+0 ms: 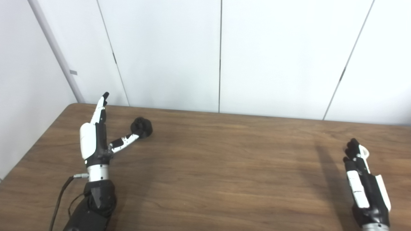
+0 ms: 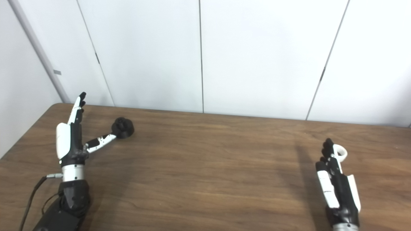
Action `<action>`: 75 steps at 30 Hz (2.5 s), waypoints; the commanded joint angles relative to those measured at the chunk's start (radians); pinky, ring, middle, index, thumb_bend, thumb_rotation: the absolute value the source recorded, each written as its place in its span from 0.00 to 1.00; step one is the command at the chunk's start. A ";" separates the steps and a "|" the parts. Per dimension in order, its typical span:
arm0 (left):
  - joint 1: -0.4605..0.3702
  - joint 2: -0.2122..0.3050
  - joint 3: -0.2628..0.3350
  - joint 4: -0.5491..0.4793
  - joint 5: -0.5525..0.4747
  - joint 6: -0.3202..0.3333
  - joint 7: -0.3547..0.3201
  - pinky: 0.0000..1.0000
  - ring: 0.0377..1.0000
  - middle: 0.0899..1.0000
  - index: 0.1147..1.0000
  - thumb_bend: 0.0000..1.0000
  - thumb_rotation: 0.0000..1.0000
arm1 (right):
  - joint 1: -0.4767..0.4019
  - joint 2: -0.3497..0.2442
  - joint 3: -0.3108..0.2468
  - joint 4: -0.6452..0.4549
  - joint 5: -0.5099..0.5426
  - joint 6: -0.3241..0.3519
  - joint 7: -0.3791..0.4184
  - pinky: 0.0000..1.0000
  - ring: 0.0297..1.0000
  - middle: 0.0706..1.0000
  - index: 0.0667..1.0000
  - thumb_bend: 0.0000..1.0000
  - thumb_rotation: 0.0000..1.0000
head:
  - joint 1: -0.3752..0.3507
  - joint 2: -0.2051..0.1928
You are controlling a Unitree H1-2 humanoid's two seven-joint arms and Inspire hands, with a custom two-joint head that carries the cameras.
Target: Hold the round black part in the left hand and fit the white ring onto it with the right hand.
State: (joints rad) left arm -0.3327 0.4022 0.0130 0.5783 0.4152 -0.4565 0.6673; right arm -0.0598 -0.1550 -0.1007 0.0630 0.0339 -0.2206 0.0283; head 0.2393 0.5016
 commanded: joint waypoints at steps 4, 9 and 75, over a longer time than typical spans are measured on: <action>0.007 0.013 0.013 0.086 -0.049 0.018 -0.097 0.86 0.94 0.98 1.00 0.88 0.23 | 0.059 0.004 -0.002 0.081 0.002 -0.027 0.000 1.00 1.00 1.00 1.00 0.40 0.85 | 0.044 0.000; -0.006 0.034 0.016 0.062 -0.084 0.139 -0.238 0.90 1.00 1.00 0.98 0.93 0.27 | 0.057 -0.001 -0.006 0.090 0.007 -0.039 0.003 1.00 1.00 1.00 1.00 0.39 0.88 | 0.058 -0.002; -0.286 0.148 -0.230 0.442 -0.004 0.143 -0.495 0.90 0.91 0.84 0.71 0.97 0.36 | 0.137 0.007 -0.006 -0.055 0.061 0.011 0.013 1.00 1.00 1.00 1.00 0.36 0.83 | 0.034 0.047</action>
State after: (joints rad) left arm -0.6105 0.5558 -0.2006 1.0047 0.3969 -0.3279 0.2093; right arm 0.0195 -0.1711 -0.1085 -0.0227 0.0889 -0.2021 0.0411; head 0.2730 0.5476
